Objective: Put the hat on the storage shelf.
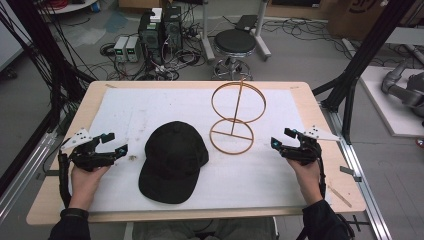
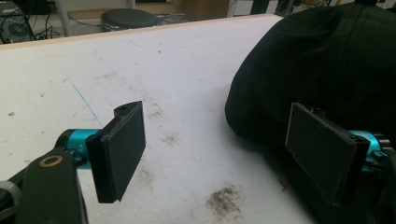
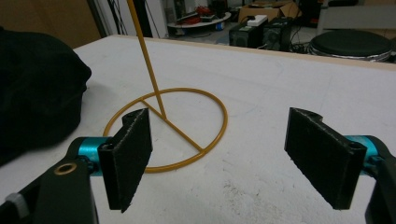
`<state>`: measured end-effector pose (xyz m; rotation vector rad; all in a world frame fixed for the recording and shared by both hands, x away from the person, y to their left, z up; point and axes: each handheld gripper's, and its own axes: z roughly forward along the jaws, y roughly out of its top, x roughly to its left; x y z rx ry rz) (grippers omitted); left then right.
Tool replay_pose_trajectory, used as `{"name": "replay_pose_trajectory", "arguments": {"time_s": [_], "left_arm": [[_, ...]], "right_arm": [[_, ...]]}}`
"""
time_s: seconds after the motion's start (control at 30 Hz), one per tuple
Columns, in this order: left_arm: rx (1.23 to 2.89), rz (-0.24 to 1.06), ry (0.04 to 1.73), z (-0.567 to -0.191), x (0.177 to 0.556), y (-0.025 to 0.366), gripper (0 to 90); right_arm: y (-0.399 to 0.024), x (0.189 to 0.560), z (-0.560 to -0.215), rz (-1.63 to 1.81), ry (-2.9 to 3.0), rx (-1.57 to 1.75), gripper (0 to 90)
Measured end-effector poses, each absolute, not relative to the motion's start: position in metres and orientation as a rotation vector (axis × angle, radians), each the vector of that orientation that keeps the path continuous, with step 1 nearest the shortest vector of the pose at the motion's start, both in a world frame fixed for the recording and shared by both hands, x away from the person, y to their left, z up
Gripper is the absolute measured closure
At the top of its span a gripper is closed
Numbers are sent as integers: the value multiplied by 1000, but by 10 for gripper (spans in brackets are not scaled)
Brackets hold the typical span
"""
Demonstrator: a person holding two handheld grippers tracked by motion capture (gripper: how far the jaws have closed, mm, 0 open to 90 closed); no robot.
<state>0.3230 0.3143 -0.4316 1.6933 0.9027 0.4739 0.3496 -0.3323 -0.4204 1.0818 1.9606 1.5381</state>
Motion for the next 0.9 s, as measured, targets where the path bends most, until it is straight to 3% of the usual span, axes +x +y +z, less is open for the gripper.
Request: {"name": "replay_pose_trajectory", "arguments": {"time_s": [0.47, 0.9], "left_arm": [[1677, 482, 902, -432, 324, 313, 203], [1704, 462, 902, -433, 324, 313, 202]], "right_arm": [[-324, 347, -420, 1596, 2023, 1020, 235], [-264, 339, -417, 1667, 2191, 780, 265]]}}
